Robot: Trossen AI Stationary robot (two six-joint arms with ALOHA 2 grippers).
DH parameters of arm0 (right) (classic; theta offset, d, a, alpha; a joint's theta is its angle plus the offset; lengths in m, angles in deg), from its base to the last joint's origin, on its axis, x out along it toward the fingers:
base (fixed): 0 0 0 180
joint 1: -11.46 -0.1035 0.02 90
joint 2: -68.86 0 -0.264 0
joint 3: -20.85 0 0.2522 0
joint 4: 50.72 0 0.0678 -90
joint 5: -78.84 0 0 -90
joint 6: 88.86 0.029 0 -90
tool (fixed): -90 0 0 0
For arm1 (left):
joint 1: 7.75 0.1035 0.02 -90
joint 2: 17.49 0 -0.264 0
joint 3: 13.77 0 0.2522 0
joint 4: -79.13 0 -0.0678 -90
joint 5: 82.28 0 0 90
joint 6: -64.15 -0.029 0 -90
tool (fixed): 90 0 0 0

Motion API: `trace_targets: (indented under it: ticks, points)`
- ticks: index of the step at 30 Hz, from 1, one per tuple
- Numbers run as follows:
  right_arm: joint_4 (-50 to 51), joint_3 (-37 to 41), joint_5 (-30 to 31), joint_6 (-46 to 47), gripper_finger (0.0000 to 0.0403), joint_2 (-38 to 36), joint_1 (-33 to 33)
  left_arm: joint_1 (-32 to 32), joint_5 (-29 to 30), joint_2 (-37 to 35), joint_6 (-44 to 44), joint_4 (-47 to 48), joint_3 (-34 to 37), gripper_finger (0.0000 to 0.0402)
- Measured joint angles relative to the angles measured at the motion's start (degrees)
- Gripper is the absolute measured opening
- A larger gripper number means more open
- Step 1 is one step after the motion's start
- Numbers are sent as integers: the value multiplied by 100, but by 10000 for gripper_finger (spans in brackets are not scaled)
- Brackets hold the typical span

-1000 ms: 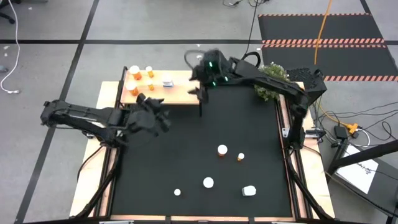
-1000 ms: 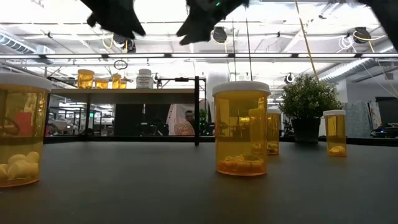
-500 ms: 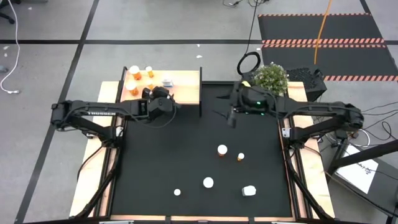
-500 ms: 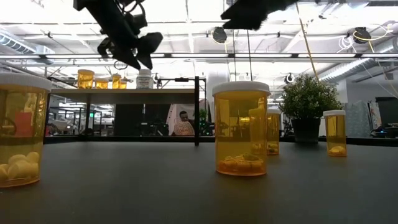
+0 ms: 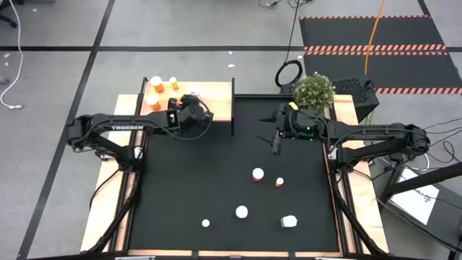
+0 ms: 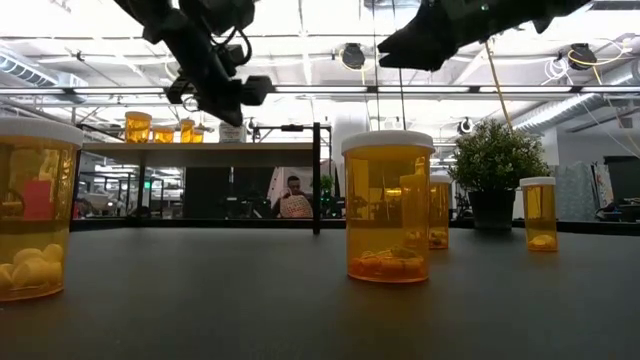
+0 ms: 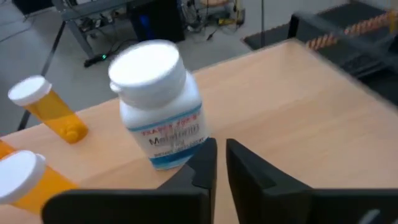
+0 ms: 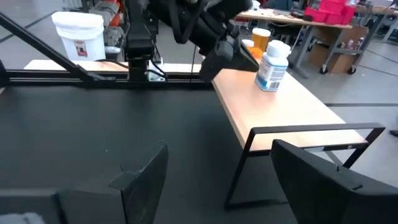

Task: Pick and place medicine bottles onto shelf by color
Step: Put the white pill bottle on the shelf

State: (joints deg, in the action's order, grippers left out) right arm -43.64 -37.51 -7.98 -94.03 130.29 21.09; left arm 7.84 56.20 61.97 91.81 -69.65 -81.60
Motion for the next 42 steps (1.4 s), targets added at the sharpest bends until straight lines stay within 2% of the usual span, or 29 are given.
trace_targets:
  ticks: [19, 42]
  points:
    - [-66, 0, -26, -111, 279, 4, 0, 507, -143, 87, -318, -436, 3, 24]
    - [-85, 0, -31, -110, 279, 4, 0, 883, -217, 87, -707, -451, 3, 24]
